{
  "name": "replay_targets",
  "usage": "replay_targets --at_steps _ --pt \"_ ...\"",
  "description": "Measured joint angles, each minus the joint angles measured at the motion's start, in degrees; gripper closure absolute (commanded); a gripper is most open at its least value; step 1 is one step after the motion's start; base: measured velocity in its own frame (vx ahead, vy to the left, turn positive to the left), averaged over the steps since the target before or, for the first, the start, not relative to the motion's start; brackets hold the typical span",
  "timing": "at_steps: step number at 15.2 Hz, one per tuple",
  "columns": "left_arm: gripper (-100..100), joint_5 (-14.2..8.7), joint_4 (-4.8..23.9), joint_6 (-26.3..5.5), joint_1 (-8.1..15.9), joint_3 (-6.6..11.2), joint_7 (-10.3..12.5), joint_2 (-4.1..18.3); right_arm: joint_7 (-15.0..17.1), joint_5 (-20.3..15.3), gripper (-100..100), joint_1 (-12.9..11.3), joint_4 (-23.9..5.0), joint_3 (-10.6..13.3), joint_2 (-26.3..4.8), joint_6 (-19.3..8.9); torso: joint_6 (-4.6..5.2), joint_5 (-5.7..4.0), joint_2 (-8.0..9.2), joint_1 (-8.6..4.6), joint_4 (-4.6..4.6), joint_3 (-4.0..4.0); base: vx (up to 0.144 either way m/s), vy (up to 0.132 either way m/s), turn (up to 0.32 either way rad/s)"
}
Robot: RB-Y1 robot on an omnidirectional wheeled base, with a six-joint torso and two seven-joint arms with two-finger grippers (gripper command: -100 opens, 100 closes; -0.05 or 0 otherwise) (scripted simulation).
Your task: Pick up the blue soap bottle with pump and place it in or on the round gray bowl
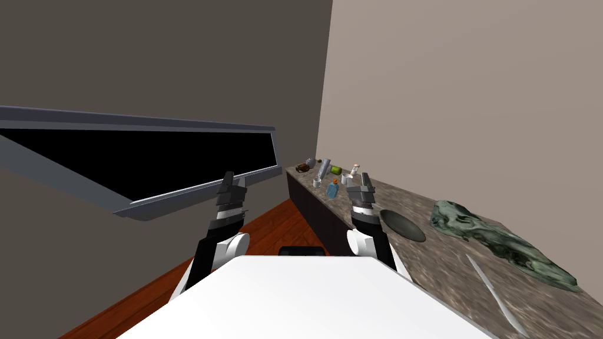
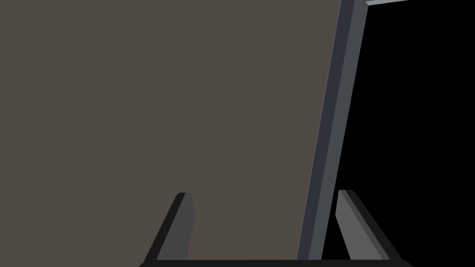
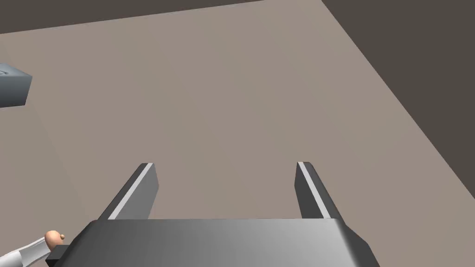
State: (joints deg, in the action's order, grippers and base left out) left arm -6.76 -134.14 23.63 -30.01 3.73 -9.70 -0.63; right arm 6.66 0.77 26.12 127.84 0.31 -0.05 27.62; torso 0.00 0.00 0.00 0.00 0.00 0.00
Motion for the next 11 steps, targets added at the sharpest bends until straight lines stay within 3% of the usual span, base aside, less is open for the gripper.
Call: replay_targets --at_steps 6,11 --pt "0 0.0 0.0 0.0 0.01 0.0 0.0 0.0 -0.11 -1.6 -100 -1.1 -1.89 0.2 -5.95 -0.07 0.0 -0.05 0.21 -0.21 0.04 0.12 -0.044 -0.036 0.004" --pt "0 0.0 0.0 0.0 0.01 0.0 0.0 0.01 -0.01 -3.94 -100 -2.45 -4.09 0.33 -11.94 -0.43 0.0 -0.07 0.37 -0.32 0.07 0.21 -0.081 -0.062 0.006"
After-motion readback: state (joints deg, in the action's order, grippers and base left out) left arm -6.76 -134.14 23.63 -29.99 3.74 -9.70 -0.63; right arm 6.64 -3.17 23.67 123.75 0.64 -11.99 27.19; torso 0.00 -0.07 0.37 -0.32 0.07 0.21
